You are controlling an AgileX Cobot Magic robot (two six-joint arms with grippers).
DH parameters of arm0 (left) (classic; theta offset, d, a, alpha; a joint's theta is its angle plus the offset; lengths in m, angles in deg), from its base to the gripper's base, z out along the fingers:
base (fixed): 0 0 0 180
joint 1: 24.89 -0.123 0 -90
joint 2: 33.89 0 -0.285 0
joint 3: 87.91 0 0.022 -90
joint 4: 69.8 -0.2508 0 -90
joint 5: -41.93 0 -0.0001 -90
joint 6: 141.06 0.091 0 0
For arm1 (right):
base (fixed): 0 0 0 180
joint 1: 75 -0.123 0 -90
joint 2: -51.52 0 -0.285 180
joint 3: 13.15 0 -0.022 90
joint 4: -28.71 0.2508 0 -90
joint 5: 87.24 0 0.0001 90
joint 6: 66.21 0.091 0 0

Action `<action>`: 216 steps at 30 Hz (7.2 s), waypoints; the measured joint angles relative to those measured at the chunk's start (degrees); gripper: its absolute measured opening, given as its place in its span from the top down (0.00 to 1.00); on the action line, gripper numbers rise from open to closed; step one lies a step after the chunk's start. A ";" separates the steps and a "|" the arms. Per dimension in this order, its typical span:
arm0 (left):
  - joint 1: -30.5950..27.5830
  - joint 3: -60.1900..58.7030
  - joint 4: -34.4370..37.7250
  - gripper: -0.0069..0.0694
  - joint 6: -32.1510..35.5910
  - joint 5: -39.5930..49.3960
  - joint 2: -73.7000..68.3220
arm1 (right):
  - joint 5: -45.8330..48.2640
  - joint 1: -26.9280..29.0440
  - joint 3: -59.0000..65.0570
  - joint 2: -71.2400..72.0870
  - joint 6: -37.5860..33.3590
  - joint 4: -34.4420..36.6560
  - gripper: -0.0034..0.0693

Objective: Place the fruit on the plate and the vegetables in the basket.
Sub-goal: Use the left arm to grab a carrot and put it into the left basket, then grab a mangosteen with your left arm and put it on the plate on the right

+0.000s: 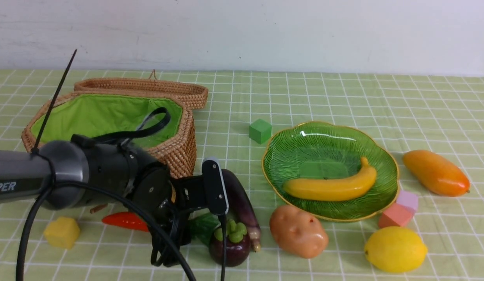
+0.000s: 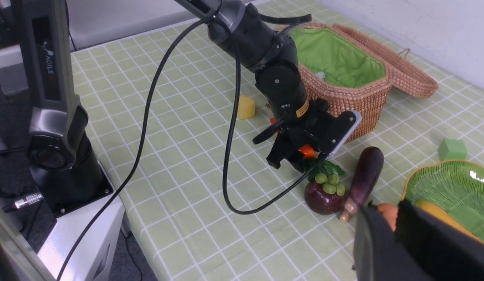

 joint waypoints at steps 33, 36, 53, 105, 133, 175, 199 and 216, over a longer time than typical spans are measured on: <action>-8.76 14.69 -5.69 0.38 -12.87 9.46 23.50 | -12.84 0.00 0.00 -2.34 0.00 -0.18 0.82; -11.36 16.48 -6.49 0.38 -13.01 7.93 19.56 | -12.66 0.00 0.00 -2.39 0.00 -0.18 0.82; -14.26 18.33 -16.26 0.05 -20.76 2.17 10.15 | -8.49 0.00 0.00 -2.39 1.34 0.02 0.82; 17.17 12.09 -0.87 0.13 -41.01 18.74 0.35 | 0.02 0.00 0.00 -2.39 4.55 -2.55 0.80; 15.48 12.09 1.02 0.20 -40.78 17.99 -0.66 | 0.02 0.00 0.00 -2.39 4.61 -2.63 0.80; 15.48 12.09 0.64 0.20 -40.60 18.85 1.82 | 0.02 0.00 0.00 -2.39 12.14 -12.39 0.79; 15.48 40.37 0.76 0.20 -40.60 -5.14 -16.59 | -15.87 0.00 0.00 -2.39 12.33 -16.81 0.78; 15.48 45.27 -4.45 0.11 -40.60 5.13 -17.00 | -14.54 0.00 0.00 -2.39 13.37 -19.36 0.78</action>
